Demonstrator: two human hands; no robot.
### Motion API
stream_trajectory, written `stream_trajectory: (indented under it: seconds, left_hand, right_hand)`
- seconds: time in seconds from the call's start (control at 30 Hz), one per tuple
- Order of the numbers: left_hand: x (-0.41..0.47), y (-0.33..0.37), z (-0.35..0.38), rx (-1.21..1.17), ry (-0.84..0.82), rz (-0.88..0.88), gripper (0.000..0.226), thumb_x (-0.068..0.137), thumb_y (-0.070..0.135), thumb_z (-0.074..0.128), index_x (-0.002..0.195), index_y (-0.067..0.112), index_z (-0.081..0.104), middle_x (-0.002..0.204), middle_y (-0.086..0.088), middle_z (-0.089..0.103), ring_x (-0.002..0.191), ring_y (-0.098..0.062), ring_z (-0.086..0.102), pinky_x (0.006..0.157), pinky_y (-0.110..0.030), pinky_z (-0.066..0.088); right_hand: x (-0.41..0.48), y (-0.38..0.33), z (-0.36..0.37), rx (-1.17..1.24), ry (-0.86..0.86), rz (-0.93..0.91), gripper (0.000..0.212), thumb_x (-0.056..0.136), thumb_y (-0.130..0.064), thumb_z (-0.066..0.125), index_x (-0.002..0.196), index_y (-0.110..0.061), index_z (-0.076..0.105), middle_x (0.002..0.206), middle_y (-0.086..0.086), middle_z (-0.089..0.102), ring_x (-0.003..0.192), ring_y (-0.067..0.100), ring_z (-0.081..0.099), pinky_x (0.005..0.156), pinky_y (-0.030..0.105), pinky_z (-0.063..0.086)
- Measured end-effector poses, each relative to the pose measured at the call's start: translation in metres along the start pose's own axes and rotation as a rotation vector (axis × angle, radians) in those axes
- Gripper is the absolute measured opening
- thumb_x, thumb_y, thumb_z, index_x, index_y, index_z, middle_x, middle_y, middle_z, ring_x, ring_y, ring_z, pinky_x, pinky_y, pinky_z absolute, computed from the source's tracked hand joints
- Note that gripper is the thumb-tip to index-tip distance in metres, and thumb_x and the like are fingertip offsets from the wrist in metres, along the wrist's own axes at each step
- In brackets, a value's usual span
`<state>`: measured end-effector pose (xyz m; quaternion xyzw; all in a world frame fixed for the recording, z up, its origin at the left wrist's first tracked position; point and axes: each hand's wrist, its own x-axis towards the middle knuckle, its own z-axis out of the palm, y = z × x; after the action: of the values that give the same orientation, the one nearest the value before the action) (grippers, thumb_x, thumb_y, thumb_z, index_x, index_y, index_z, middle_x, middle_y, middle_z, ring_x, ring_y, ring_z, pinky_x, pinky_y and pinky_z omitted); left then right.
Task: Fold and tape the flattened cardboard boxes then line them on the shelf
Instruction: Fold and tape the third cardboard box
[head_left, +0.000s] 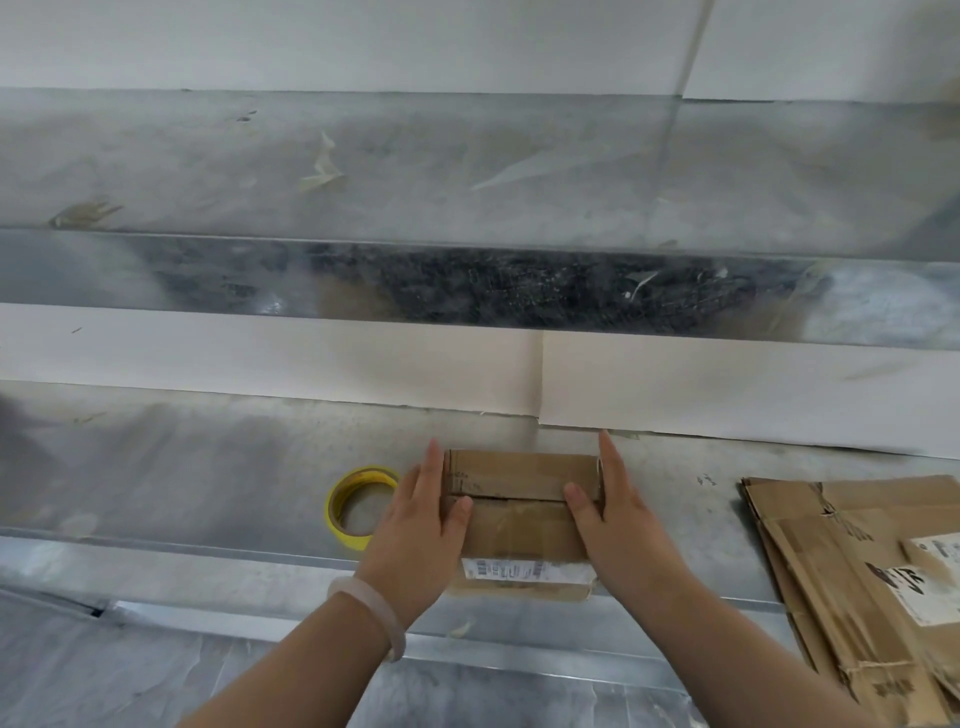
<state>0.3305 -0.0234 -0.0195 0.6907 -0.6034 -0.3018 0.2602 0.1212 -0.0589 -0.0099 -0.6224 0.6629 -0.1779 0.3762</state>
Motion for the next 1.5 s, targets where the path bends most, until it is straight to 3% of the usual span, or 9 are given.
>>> stream_trajectory:
  seconds: [0.17, 0.43, 0.57, 0.67, 0.77, 1.0, 1.13, 1.23, 1.5]
  left_hand:
    - [0.018, 0.005, 0.015, 0.008, 0.060, 0.073, 0.055, 0.101, 0.024, 0.035, 0.151, 0.028, 0.014, 0.153, 0.010, 0.016, 0.138, -0.011, 0.025, 0.114, -0.024, 0.023]
    - [0.027, 0.003, 0.015, 0.139, 0.065, 0.137, 0.050, 0.097, 0.033, 0.044, 0.144, 0.024, 0.028, 0.147, 0.008, 0.022, 0.129, -0.014, 0.037, 0.105, -0.026, 0.033]
    - [0.039, 0.016, 0.010, -0.089, 0.015, -0.082, 0.045, 0.090, 0.044, 0.056, 0.128, 0.028, 0.038, 0.124, 0.009, 0.031, 0.111, -0.016, 0.045, 0.092, -0.024, 0.035]
    - [0.040, 0.022, 0.017, -0.073, 0.091, -0.113, 0.054, 0.081, 0.048, 0.067, 0.123, 0.031, 0.037, 0.116, 0.010, 0.035, 0.101, -0.015, 0.047, 0.086, -0.026, 0.039]
    - [0.041, 0.019, 0.019, -0.112, 0.058, -0.107, 0.063, 0.085, 0.045, 0.064, 0.137, 0.033, 0.030, 0.122, 0.014, 0.031, 0.108, -0.010, 0.041, 0.090, -0.024, 0.038]
    - [0.045, 0.007, 0.019, -0.229, 0.064, -0.101, 0.037, 0.095, 0.025, 0.054, 0.129, 0.031, 0.041, 0.125, 0.005, 0.044, 0.088, 0.002, 0.047, 0.066, -0.004, 0.036]
    - [0.047, 0.003, 0.017, -0.397, -0.016, -0.153, 0.058, 0.097, 0.025, 0.051, 0.147, 0.030, 0.022, 0.131, 0.013, 0.044, 0.097, 0.002, 0.052, 0.077, -0.014, 0.043]
    - [0.047, 0.007, 0.015, -0.416, -0.029, -0.194, 0.044, 0.098, 0.026, 0.050, 0.140, 0.031, 0.034, 0.106, 0.010, 0.056, 0.086, -0.004, 0.058, 0.062, -0.012, 0.048]
    - [0.041, 0.016, 0.012, -0.413, 0.003, -0.424, 0.046, 0.087, 0.061, 0.046, 0.112, 0.024, 0.058, 0.098, -0.001, 0.066, 0.091, -0.022, 0.064, 0.088, -0.045, 0.052]
  right_hand:
    - [0.009, -0.002, 0.003, -0.135, 0.017, -0.104, 0.050, 0.104, -0.038, 0.031, 0.152, -0.038, 0.017, 0.162, -0.007, 0.013, 0.147, 0.017, 0.019, 0.118, 0.035, 0.019]
    - [0.024, 0.003, 0.002, 0.018, -0.014, -0.117, 0.037, 0.099, -0.029, 0.047, 0.135, -0.035, 0.039, 0.136, -0.010, 0.034, 0.113, 0.012, 0.043, 0.097, 0.030, 0.039]
    - [0.023, -0.005, 0.008, 0.224, 0.012, 0.007, 0.038, 0.091, -0.030, 0.057, 0.125, -0.042, 0.042, 0.126, -0.009, 0.039, 0.110, 0.011, 0.045, 0.096, 0.036, 0.046]
    - [0.017, -0.007, 0.015, 0.202, 0.095, 0.007, 0.054, 0.083, -0.045, 0.068, 0.129, -0.046, 0.039, 0.124, -0.010, 0.040, 0.106, 0.010, 0.049, 0.088, 0.035, 0.051]
    - [0.021, -0.004, 0.016, 0.176, 0.064, 0.007, 0.068, 0.089, -0.040, 0.063, 0.144, -0.047, 0.024, 0.143, -0.004, 0.037, 0.126, 0.017, 0.043, 0.104, 0.043, 0.044]
    - [0.026, 0.009, 0.016, 0.476, 0.004, 0.113, 0.072, 0.100, -0.030, 0.048, 0.155, -0.036, 0.001, 0.157, -0.012, 0.022, 0.143, 0.011, 0.027, 0.117, 0.035, 0.027]
    - [0.032, 0.018, 0.021, 0.486, -0.013, 0.236, 0.071, 0.081, -0.060, 0.047, 0.147, -0.039, 0.030, 0.135, -0.014, 0.053, 0.124, 0.016, 0.052, 0.109, 0.044, 0.040]
    - [0.037, 0.021, 0.017, 0.547, -0.106, 0.262, 0.040, 0.088, -0.056, 0.046, 0.124, -0.040, 0.055, 0.124, -0.006, 0.061, 0.111, 0.017, 0.061, 0.101, 0.044, 0.048]
    - [0.026, 0.006, 0.006, 0.380, -0.081, 0.211, 0.045, 0.096, -0.052, 0.044, 0.129, -0.022, 0.051, 0.118, 0.001, 0.063, 0.105, 0.019, 0.063, 0.099, 0.042, 0.049]
